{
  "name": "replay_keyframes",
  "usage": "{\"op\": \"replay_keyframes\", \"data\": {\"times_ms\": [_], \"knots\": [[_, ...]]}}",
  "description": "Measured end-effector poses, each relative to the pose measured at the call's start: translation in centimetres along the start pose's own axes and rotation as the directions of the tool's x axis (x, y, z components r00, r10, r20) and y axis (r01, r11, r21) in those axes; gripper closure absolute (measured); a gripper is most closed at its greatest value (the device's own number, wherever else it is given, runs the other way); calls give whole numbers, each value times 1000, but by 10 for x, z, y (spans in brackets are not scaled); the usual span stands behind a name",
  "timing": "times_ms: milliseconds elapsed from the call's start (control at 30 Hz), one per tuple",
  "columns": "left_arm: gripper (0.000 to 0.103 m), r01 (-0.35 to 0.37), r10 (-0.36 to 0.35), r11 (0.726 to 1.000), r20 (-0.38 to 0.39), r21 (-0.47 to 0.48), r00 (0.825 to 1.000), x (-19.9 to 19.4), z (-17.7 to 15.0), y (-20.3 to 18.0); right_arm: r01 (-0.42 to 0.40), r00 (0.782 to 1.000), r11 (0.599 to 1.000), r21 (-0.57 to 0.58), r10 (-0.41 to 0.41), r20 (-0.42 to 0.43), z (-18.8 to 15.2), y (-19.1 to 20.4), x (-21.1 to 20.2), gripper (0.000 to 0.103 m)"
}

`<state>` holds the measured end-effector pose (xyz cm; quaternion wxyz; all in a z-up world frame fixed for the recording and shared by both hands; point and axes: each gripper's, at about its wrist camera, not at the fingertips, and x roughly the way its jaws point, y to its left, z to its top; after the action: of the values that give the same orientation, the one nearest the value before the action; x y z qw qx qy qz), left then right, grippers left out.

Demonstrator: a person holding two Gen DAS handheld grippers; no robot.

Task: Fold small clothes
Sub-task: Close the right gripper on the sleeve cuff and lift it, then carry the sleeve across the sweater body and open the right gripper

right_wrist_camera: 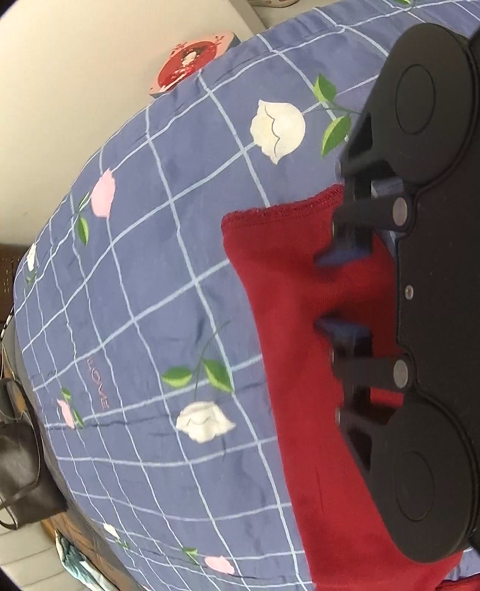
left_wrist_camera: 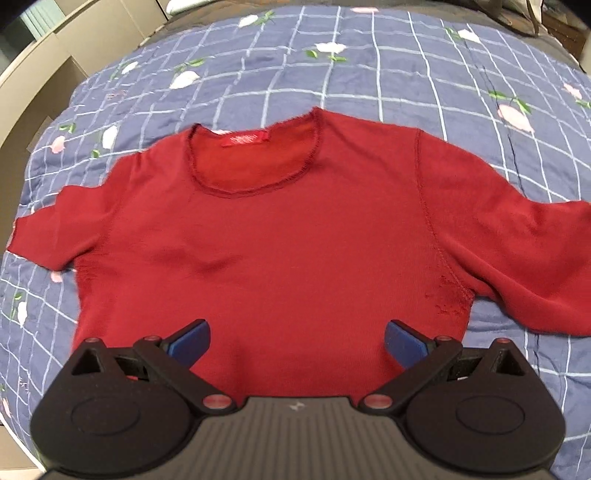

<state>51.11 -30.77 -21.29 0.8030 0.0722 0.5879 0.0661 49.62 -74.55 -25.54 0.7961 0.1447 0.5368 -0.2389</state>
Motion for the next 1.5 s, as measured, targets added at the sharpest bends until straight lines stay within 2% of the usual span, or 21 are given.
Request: {"op": "replay_keyframes", "data": {"times_ms": [100, 233, 400, 500, 667, 800, 933, 1100, 1200, 1333, 1500], "knots": [[0, 5, -4, 1000, 25, -22, 1000, -10, 0, 16, 2, 1000, 1000, 3, -2, 20, 1, 3, -14, 99], [0, 36, -32, 997, 58, -67, 998, -17, -1, 42, 3, 994, 998, -68, 4, 108, 3, 19, -52, 100], [0, 64, -55, 993, 94, -95, 994, -22, -6, 83, 3, 969, 983, -185, 43, 244, 3, 60, -110, 100], [0, 90, -80, 992, 113, -91, 990, -22, -8, 113, -17, 949, 972, -235, 89, 302, -2, 96, -144, 100], [0, 100, -88, 992, 152, -71, 984, -25, -7, 174, -72, 921, 957, -281, 172, 349, -18, 169, -193, 100], [0, 84, -67, 992, 178, -89, 982, -25, -6, 228, -133, 898, 939, -317, 250, 363, -41, 239, -225, 100], [0, 76, -49, 988, 189, -135, 981, -21, -11, 281, -181, 878, 910, -373, 320, 355, -72, 312, -236, 100], [0, 46, -15, 983, 178, -175, 984, -8, -24, 338, -194, 882, 872, -449, 355, 308, -119, 402, -225, 100], [0, 20, 9, 983, 155, -183, 988, 2, -32, 361, -198, 899, 857, -476, 352, 260, -147, 447, -205, 100], [0, 4, 20, 981, 121, -194, 993, 14, -44, 381, -193, 923, 837, -512, 332, 195, -179, 483, -174, 100], [0, 9, 11, 983, 108, -184, 994, 21, -49, 383, -193, 943, 808, -557, 309, 121, -205, 506, -144, 98]]}}
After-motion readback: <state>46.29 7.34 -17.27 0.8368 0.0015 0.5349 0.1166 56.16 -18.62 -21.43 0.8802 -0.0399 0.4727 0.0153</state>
